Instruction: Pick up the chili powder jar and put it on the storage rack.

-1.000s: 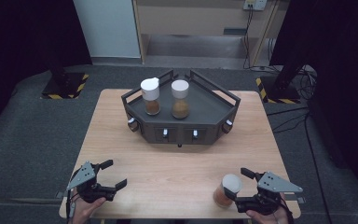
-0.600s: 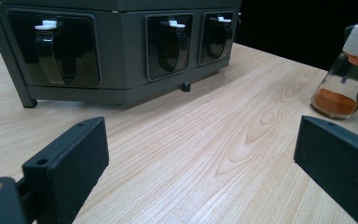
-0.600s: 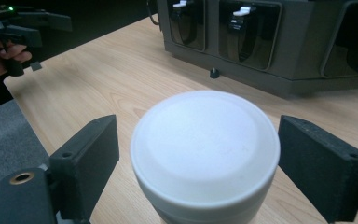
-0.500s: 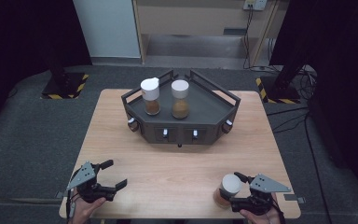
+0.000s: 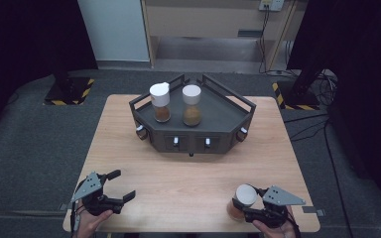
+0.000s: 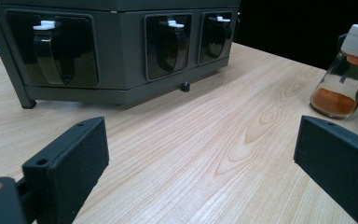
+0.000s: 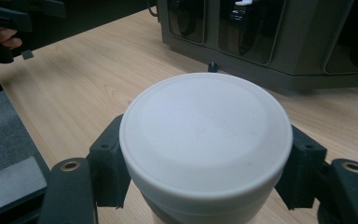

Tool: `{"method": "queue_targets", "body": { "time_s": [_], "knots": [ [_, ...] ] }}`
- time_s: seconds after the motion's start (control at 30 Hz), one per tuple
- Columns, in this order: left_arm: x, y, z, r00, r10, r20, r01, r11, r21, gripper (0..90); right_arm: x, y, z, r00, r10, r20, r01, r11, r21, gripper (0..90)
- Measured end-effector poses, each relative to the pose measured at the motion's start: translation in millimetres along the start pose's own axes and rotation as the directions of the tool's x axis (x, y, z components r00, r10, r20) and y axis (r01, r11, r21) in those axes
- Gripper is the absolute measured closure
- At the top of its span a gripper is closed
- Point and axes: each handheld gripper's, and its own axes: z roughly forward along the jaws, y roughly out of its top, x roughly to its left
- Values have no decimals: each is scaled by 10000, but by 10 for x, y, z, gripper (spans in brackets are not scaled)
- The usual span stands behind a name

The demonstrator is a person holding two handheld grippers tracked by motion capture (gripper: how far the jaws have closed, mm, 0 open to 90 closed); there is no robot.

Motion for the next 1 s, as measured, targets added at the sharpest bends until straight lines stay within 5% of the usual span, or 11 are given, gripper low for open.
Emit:
{"method": "queue_targets", "body": {
  "time_s": [0.4, 1.0],
  "knots": [
    [0, 1, 0, 10000, -1, 4, 1, 10000, 11, 22, -16, 137, 42, 9993, -334, -192, 336, 9993, 135, 328],
    [3, 7, 9, 10000, -23, 50, 23, 10000, 76, 21, -264, 687, 179, 9913, -734, -1094, 752, 9971, 122, 328]
  ]
}}
